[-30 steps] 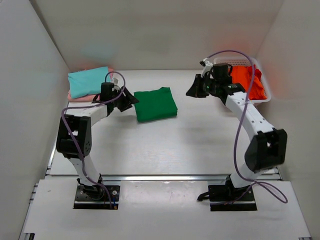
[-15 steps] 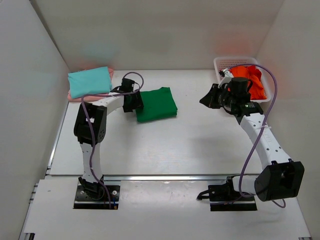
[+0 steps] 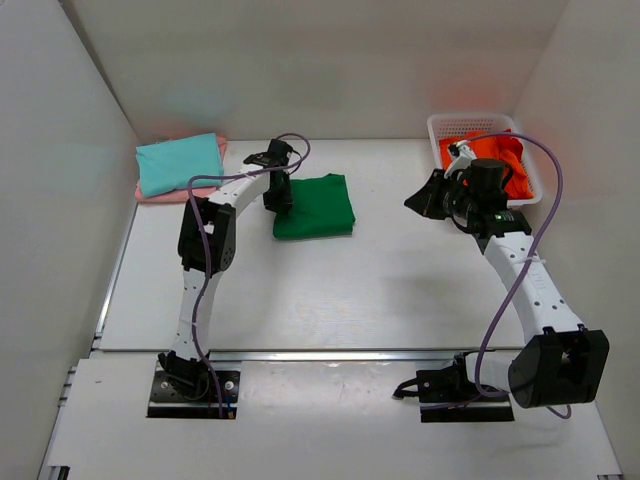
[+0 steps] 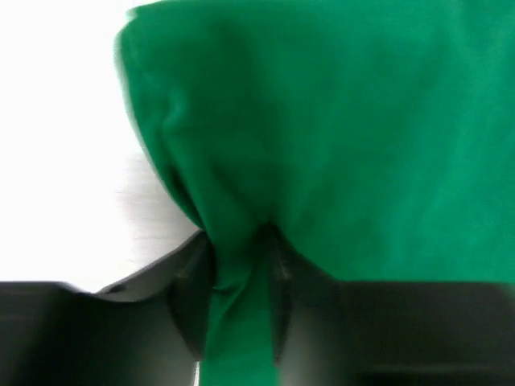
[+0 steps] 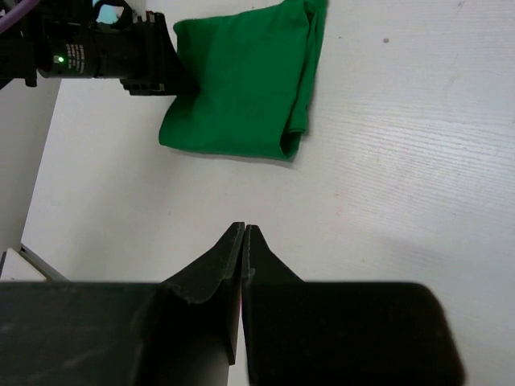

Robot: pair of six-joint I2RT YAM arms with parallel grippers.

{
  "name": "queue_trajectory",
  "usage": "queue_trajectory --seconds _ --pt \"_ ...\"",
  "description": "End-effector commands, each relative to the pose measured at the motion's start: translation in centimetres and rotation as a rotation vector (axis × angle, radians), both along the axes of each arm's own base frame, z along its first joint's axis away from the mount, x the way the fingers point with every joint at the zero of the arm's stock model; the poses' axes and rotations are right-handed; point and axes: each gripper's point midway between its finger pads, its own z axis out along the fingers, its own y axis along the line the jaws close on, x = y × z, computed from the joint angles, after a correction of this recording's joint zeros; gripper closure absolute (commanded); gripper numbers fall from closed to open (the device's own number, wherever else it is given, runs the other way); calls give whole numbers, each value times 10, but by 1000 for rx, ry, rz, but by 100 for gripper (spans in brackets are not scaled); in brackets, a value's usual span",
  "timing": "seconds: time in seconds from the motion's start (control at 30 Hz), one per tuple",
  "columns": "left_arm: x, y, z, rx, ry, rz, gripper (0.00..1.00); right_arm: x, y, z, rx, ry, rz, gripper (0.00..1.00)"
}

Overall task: Fold and stack the t-shirts
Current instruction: Put the neatly folded tshirt into the corner of the board with the left arm

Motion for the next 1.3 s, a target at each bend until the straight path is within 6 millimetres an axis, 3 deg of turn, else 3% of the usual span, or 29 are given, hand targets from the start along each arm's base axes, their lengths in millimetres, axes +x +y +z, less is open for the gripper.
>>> queue_trajectory --seconds 0.0,0.03,0.07,0.2,0.37,0.43,0.5,0.57,0.7,0.9,1.07,1.13,1.23,1.27 --pt "-45 10 -26 8 205 -46 72 3 -1 30 33 -102 -14 100" --pt "-42 13 -22 -27 198 -37 93 5 -2 32 30 -111 -17 100" --pt "-47 15 -23 -26 209 -36 99 2 -1 34 34 -117 -14 100" --pt "-44 28 -16 -57 200 -40 100 -1 -4 34 56 -115 -27 100" --pt "5 59 68 96 -64 -17 100 -8 3 34 77 -97 -10 100" --pt "31 85 97 53 -141 38 100 -12 9 37 86 -90 9 100" --pt "47 97 101 80 -173 38 100 -17 13 33 71 -63 21 100" --pt "63 113 124 129 -239 58 100 -24 23 40 62 -63 54 100" --pt "79 133 139 204 -296 73 100 -30 28 36 75 -41 69 100" --pt "114 166 188 210 -470 137 100 -38 38 39 79 -5 93 100" --pt "115 188 234 212 -570 144 100 -40 37 29 112 38 92 100" --pt "114 207 239 211 -580 177 100 -41 41 30 129 47 106 100" --pt "116 216 240 215 -587 186 100 -37 40 30 124 49 108 100" --pt "115 236 241 223 -589 221 100 -36 39 29 127 57 102 99"
